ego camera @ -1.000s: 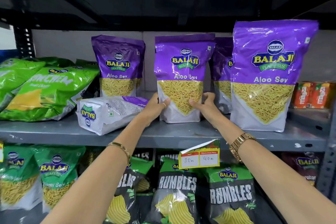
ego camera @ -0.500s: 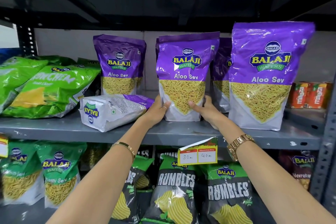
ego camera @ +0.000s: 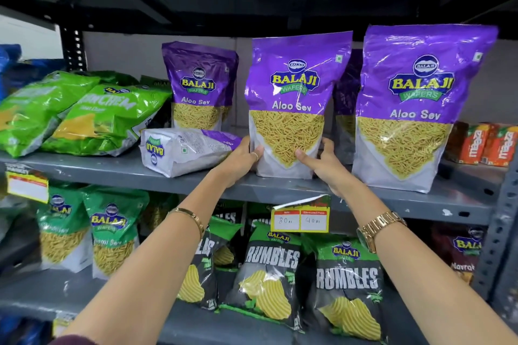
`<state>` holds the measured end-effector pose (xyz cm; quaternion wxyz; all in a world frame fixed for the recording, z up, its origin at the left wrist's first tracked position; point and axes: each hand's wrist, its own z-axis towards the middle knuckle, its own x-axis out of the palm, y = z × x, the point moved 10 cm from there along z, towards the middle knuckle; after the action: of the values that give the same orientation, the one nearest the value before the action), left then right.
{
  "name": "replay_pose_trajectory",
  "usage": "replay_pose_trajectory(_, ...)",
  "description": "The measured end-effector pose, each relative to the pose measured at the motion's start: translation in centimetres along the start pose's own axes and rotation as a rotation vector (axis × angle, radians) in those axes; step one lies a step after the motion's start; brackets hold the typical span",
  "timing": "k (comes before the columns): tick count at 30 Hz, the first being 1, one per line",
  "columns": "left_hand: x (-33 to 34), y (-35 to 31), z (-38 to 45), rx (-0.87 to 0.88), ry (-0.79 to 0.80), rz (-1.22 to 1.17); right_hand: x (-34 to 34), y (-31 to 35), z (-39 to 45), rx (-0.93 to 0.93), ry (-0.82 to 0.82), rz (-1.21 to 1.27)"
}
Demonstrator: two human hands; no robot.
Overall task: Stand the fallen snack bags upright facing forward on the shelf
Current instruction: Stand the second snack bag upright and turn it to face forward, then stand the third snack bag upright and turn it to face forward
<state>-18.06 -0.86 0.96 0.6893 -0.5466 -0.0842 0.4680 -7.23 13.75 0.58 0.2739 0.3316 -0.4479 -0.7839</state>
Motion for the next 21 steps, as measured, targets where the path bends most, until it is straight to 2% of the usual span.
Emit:
replay_pose_trajectory(2,-0.4,-0.7,-0.6,0.045,-0.06,0.021,-0.6,1.0,-0.7,-0.058,-0.094,-0.047)
replay_pose_trajectory(5,-2.1,-1.7,-1.7,0.101,-0.23,0.051,-2.6,3.7,-3.6,-0.251,-0.413,-0.121)
replay_pose_trajectory(7,-3.7,-2.8,-2.5,0.164,-0.339,0.111,-2.5,5.7,-6.3,-0.412,-0.558,-0.178)
replay_pose_trajectory(9,-5.7,-4.6,-2.9,0.243,-0.427,0.134,-1.0,7.6,-7.9,-0.526,-0.578,-0.251)
replay_pose_trajectory(11,-8.3,-6.6,-2.7,0.275,-0.51,0.219,1.4,9.1,-7.9,-0.551,-0.534,-0.301)
replay_pose_trajectory(13,-10.8,-7.6,-1.8,0.215,-0.523,0.315,4.1,10.2,-6.9,-0.482,-0.444,-0.303)
replay_pose_trajectory(16,-15.0,-6.5,-0.8,0.044,-0.465,0.452,8.6,9.6,-4.2,-0.213,-0.318,-0.271)
replay_pose_trajectory(18,-17.0,-5.3,-1.1,-0.038,-0.428,0.548,11.3,8.2,-3.2,-0.009,-0.217,-0.114)
replay_pose_trajectory(21,-20.5,-2.4,-1.5,-0.152,-0.358,0.585,15.6,6.3,-2.8,0.23,-0.16,0.072)
